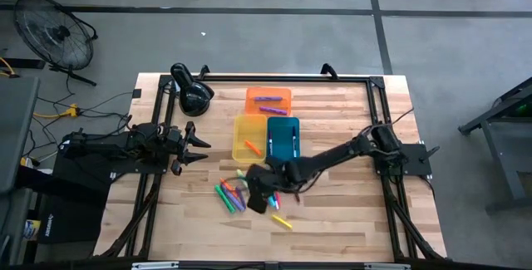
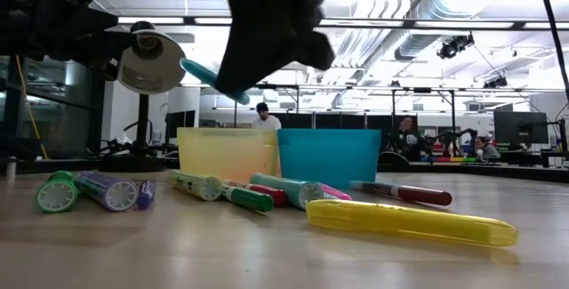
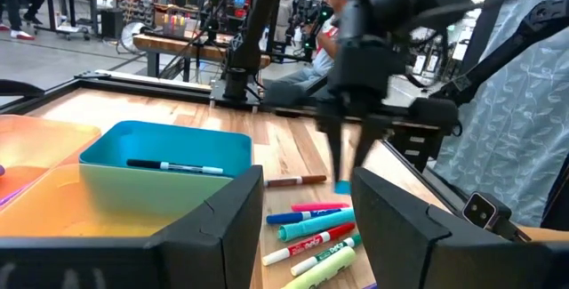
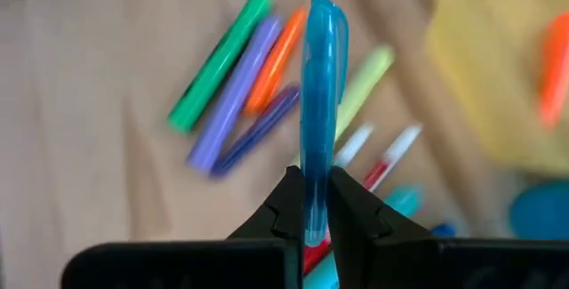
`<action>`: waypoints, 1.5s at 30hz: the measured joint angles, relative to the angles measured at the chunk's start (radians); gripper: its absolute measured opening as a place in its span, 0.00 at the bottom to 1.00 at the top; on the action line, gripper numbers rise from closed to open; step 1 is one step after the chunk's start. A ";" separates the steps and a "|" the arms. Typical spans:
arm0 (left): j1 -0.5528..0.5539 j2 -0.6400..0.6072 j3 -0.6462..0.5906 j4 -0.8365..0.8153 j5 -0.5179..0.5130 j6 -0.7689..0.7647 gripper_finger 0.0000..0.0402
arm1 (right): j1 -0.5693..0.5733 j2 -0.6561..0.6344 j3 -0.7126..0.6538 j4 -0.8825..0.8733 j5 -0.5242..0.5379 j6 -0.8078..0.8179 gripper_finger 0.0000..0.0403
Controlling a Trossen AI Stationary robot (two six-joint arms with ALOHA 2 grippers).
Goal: Pick & Place Markers
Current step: Put the blue pen into the yellow bin
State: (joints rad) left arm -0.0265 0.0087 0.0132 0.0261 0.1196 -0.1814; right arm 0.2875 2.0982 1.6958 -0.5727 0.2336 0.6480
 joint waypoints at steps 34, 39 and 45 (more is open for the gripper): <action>0.000 0.000 0.000 0.000 0.000 0.000 0.42 | -0.263 -0.009 -0.008 0.010 0.139 0.153 0.06; 0.000 0.000 0.000 0.000 0.000 0.000 0.42 | -0.286 -0.009 -0.008 -0.012 0.133 0.159 0.06; 0.000 0.000 0.000 0.000 0.000 0.000 0.42 | -0.303 -0.009 -0.010 -0.045 0.133 0.167 0.07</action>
State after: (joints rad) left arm -0.0265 0.0089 0.0132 0.0261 0.1196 -0.1815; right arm -0.0151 2.0888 1.6863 -0.6173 0.3668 0.8149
